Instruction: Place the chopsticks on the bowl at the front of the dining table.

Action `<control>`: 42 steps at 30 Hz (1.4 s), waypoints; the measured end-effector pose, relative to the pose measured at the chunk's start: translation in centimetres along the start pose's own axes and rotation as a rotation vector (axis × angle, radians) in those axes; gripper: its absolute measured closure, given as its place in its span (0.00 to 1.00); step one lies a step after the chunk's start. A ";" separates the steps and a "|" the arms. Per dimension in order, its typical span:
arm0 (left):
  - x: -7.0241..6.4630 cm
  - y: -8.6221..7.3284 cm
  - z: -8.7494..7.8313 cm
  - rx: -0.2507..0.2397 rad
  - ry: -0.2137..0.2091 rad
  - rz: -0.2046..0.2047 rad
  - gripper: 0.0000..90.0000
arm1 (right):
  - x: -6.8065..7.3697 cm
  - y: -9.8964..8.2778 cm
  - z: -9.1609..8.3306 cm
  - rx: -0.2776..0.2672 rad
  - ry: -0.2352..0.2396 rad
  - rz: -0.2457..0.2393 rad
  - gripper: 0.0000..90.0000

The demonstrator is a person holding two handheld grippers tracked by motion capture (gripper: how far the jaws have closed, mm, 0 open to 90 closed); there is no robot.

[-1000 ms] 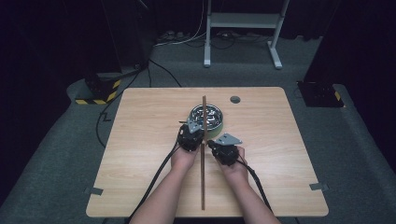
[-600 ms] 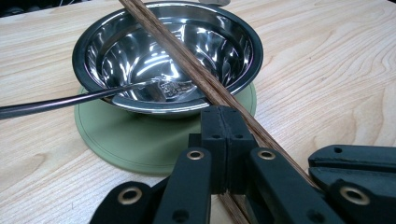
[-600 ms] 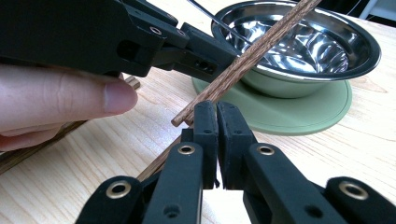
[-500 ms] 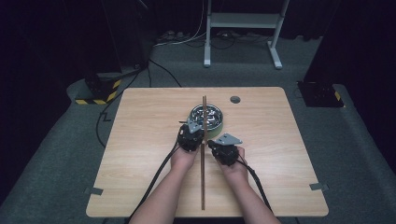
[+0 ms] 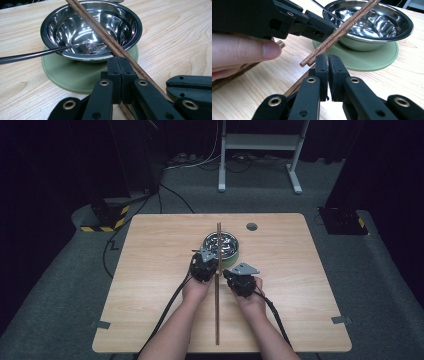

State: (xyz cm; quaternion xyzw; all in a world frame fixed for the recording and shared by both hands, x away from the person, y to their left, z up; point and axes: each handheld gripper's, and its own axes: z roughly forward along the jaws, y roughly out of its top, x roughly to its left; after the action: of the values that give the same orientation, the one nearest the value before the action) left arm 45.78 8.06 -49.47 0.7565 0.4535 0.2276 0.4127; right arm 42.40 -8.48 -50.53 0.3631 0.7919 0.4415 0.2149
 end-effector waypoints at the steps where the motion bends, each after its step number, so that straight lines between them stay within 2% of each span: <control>1: 0.0 0.0 0.0 0.002 -0.001 -0.001 0.98 | 0.0 0.0 0.0 0.000 0.000 0.000 0.96; 6: 0.1 0.0 -0.1 0.007 0.004 0.003 0.98 | 0.0 0.0 0.1 -0.005 -0.001 -0.001 0.96; 7: 0.1 0.0 -0.1 0.007 0.001 0.001 0.98 | 0.0 0.0 0.1 0.001 0.000 0.011 0.96; 9: 0.0 0.0 -0.1 0.002 -0.006 0.005 0.98 | -0.2 0.1 0.1 -0.007 -0.014 0.001 0.95; 13: 0.0 0.0 0.0 0.005 -0.003 0.002 0.98 | -0.4 0.1 0.1 -0.003 -0.008 0.016 0.95; 21: -0.2 -0.1 0.1 0.003 -0.010 0.000 0.98 | -0.2 0.2 0.2 0.002 -0.002 0.002 0.95; 25: -0.1 -0.1 0.1 0.004 -0.009 -0.002 0.98 | -0.3 0.1 0.3 0.005 0.000 0.015 0.95; 42: -0.1 -0.1 0.0 0.003 -0.002 0.014 0.98 | -0.1 0.2 0.2 0.000 0.002 0.008 0.95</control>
State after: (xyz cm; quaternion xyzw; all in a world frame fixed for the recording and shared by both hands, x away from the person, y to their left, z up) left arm 45.71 8.01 -49.53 0.7605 0.4482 0.2288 0.4103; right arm 42.73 -8.38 -50.44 0.3659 0.7905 0.4427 0.2126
